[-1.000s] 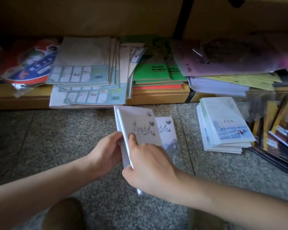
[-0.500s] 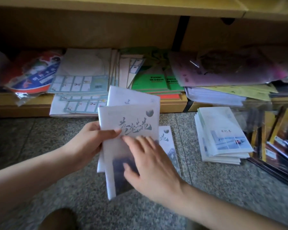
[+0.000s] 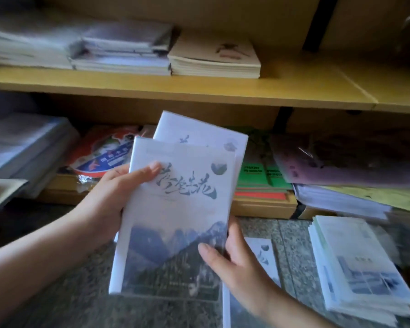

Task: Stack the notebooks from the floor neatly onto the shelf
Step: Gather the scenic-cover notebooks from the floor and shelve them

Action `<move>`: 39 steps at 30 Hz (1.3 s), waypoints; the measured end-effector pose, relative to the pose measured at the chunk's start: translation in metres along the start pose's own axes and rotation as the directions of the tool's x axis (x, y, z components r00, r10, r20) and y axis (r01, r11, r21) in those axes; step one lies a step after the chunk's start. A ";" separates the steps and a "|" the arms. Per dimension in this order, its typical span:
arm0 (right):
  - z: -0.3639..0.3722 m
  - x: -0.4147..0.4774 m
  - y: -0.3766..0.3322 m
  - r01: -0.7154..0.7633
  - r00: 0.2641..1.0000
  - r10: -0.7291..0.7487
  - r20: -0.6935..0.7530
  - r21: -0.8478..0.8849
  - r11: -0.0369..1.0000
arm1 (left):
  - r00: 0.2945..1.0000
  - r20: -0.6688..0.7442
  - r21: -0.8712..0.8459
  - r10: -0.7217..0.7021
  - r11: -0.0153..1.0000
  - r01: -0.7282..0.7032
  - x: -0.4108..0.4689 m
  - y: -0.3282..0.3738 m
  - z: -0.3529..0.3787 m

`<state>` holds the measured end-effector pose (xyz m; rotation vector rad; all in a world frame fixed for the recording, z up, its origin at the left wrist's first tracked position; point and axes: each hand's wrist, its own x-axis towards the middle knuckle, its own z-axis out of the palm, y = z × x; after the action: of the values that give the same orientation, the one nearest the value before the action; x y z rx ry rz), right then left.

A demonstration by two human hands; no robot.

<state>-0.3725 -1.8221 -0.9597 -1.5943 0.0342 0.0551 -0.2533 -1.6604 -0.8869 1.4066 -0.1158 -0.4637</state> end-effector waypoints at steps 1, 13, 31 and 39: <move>0.004 0.003 -0.005 0.048 0.999 -0.047 -0.008 0.015 0.999 | 1.000 -0.011 -0.020 0.026 0.999 -0.026 0.000 0.004 -0.001; 0.007 0.082 -0.109 0.320 0.927 -0.325 -0.185 -0.056 0.946 | 0.828 -0.173 0.125 0.533 0.846 -0.519 0.026 0.084 -0.024; 0.013 0.295 -0.220 0.095 0.967 -0.095 -0.235 -0.010 0.995 | 0.720 -0.169 0.379 0.673 0.719 -0.583 0.111 0.106 -0.066; 0.029 0.283 -0.172 0.174 0.918 -0.393 -0.058 -0.830 0.530 | 0.725 0.130 0.941 0.676 0.146 -0.305 0.153 0.109 -0.071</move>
<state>-0.0803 -1.7852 -0.8044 -2.5289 -0.0843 -0.4592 -0.0636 -1.6430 -0.8240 2.4481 -0.6731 0.6049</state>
